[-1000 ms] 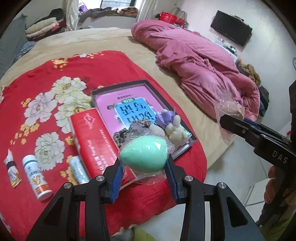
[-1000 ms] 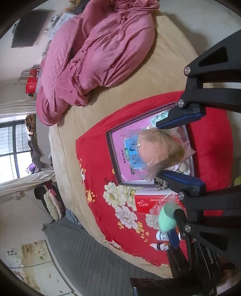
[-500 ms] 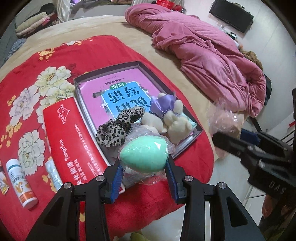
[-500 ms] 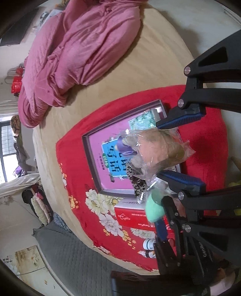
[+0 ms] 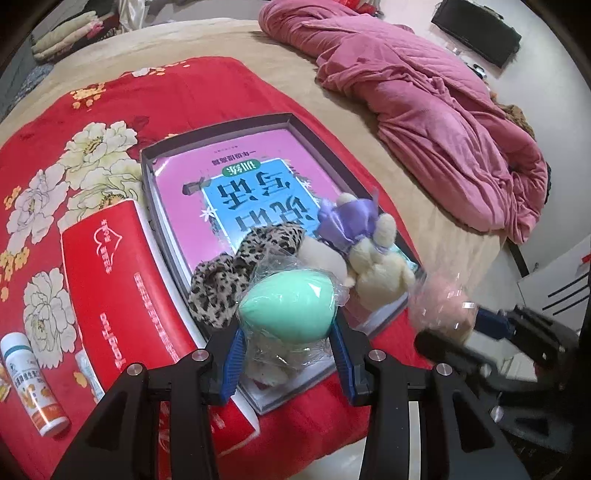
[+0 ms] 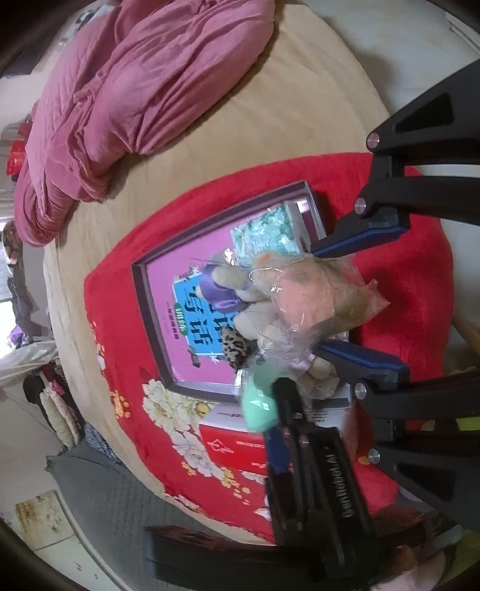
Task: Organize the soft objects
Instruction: 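Lower the green sponge with the left tool while the right lowers the peach sponge into the box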
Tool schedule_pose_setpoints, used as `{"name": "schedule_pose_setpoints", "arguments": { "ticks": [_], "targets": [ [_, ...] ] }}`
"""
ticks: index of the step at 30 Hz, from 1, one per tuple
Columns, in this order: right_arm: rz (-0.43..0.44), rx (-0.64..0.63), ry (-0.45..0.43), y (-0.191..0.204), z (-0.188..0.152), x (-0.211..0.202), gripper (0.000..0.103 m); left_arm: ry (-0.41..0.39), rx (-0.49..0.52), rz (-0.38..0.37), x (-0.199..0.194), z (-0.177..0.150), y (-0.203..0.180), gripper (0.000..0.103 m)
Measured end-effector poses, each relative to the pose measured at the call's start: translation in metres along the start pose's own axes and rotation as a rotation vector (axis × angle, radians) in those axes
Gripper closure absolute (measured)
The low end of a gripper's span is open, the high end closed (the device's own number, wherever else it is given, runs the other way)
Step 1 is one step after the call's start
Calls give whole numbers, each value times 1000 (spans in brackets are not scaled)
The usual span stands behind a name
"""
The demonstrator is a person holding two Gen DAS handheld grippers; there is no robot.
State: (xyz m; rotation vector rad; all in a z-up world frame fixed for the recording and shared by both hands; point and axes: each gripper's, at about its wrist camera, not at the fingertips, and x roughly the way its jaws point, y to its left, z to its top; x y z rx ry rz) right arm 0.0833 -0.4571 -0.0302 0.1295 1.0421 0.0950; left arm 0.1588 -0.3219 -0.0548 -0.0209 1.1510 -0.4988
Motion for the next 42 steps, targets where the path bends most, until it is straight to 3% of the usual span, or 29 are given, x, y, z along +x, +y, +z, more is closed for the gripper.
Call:
{"name": "schedule_pose_setpoints", "arguments": {
  "ticks": [16,42],
  "targets": [
    [19,-38,54,18,-1,36,57,30,-17,42,27,26,15,59],
    [-4,-33,31,12,10,67,57,35,-24,37,31,29,22,59]
  ]
}}
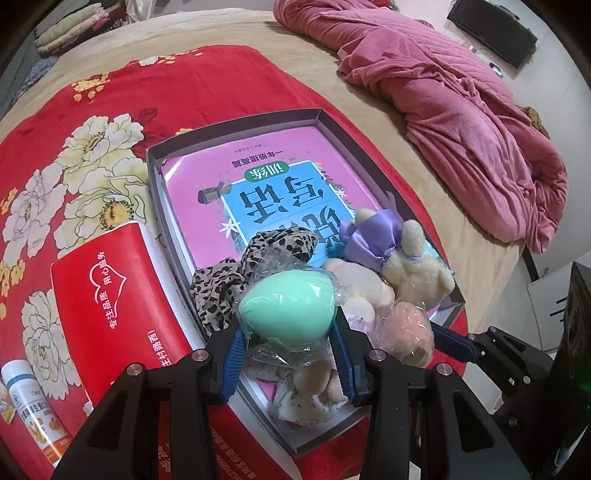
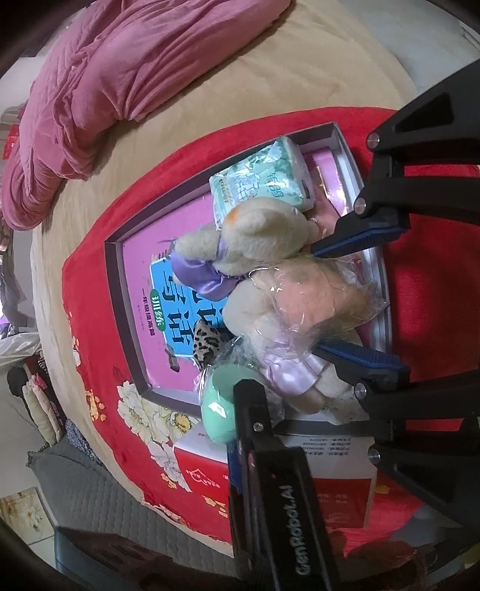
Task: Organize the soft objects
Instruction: 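Lower the green sponge with the left tool while the right lowers the peach sponge into the box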
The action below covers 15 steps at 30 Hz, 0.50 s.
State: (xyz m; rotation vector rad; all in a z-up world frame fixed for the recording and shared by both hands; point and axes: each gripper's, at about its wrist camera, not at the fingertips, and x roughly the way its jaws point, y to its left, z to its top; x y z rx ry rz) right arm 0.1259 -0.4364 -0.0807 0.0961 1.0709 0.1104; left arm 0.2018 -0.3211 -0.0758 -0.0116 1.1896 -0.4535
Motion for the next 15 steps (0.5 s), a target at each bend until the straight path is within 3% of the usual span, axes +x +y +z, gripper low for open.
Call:
{"name": "schedule_pose_setpoints", "arguments": {
  "ticks": [15],
  "targets": [
    [11,9,-25,1,-2,10,57,-5,0,4,3,6,0,59]
  ]
}}
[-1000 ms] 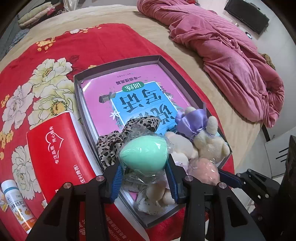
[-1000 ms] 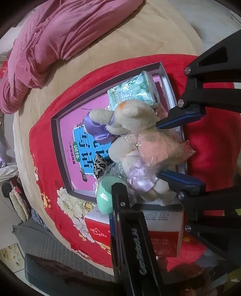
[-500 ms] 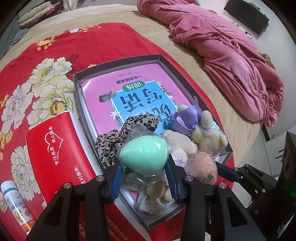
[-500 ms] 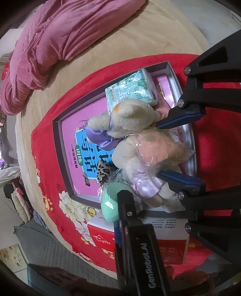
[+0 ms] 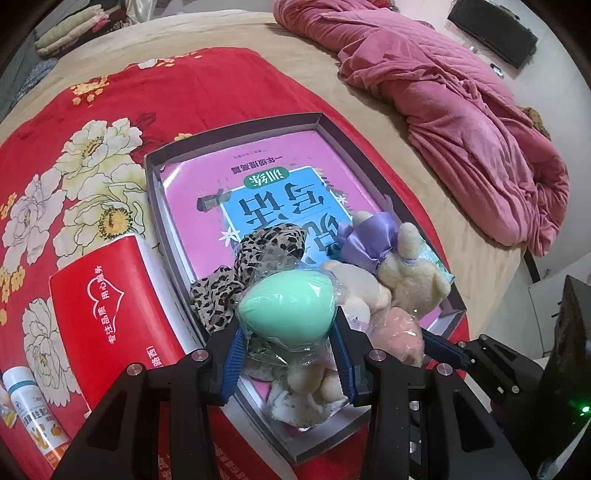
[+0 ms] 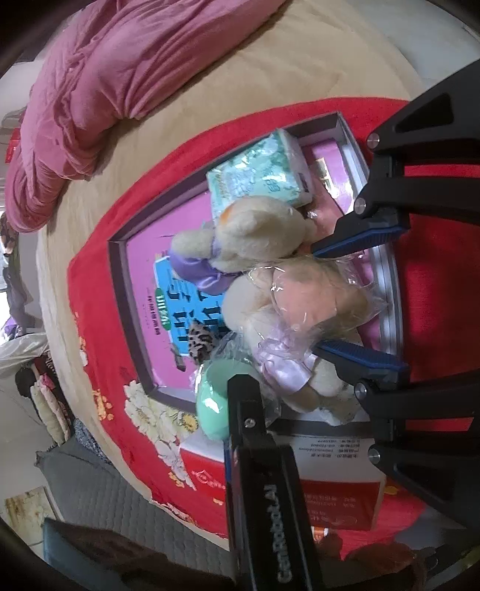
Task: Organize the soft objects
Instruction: 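Lower the green sponge with the left tool while the right lowers the peach sponge into the box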
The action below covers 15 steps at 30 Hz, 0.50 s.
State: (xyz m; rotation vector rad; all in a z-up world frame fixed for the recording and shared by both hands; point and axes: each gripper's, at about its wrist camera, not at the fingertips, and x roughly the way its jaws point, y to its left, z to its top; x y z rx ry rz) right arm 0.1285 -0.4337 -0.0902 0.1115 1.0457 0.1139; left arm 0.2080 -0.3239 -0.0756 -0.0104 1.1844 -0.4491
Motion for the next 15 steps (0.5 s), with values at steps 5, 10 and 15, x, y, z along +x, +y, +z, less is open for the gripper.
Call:
{"name": "schedule_pose_setpoints", "arguments": {
  "ticks": [5,10,15],
  "targets": [
    [1,0,-4,1,-4,1,56,3,-2,-1,1,0,0,59],
    [8,9,2,0,-6,0,56,3,-3,-1,1,1,1,59],
    [17,18,-15,-1,-7,-5,50,2,1,1,0,1,-1,59]
  ]
}}
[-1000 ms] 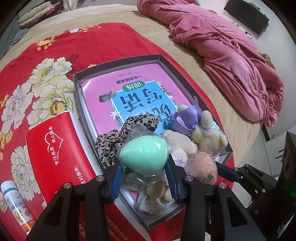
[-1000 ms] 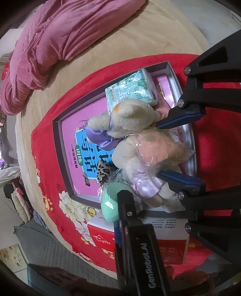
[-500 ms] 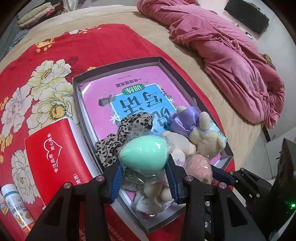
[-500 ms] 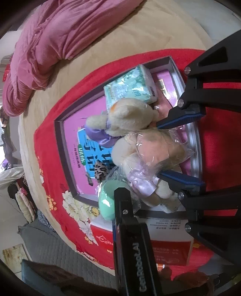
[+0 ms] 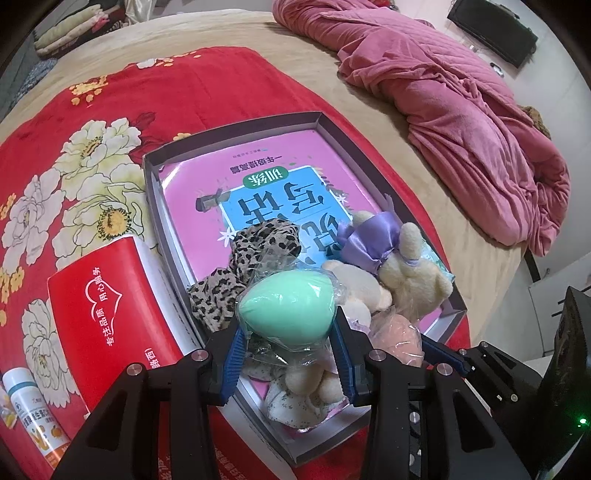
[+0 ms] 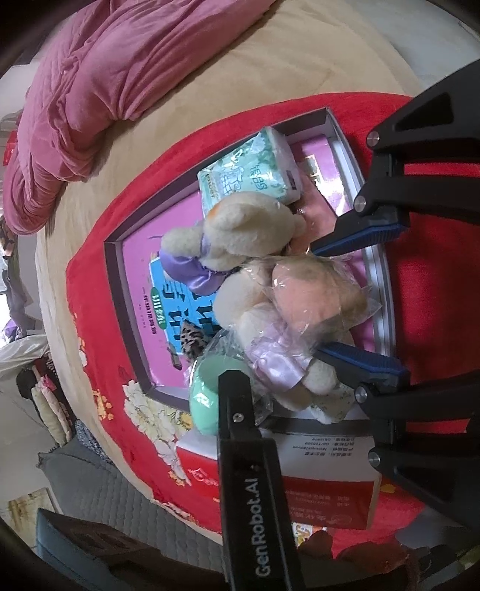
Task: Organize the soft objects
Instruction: 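Lower the green sponge with the left tool while the right lowers the peach sponge into the box, then open both tools, releasing the sponge bags in the box, and withdraw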
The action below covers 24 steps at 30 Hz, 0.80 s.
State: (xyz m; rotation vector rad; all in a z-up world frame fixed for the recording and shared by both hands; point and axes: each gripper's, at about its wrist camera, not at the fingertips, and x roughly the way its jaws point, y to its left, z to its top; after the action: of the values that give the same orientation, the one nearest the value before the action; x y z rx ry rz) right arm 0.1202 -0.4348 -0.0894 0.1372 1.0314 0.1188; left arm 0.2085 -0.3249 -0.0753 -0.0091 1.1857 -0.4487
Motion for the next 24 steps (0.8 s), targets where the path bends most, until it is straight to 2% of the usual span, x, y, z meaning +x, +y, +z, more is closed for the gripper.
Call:
{"name": "schedule_pose_setpoints", "arguments": {
  "ticks": [3,6,10,24],
  "targets": [
    [8,7,-31,1,1,-7,39,2,-1,0,0,1,0,59],
    [13,13,-54,1,2,-16,39,-1,0,0,0,1,0,59],
    [-29,9,-84,0,-1,-31,39,3,-1,1,2,2,0,59],
    [-46,81,-142,-12,-9,-71,38,-4,34,16,7,9,-8,58]
  ]
}}
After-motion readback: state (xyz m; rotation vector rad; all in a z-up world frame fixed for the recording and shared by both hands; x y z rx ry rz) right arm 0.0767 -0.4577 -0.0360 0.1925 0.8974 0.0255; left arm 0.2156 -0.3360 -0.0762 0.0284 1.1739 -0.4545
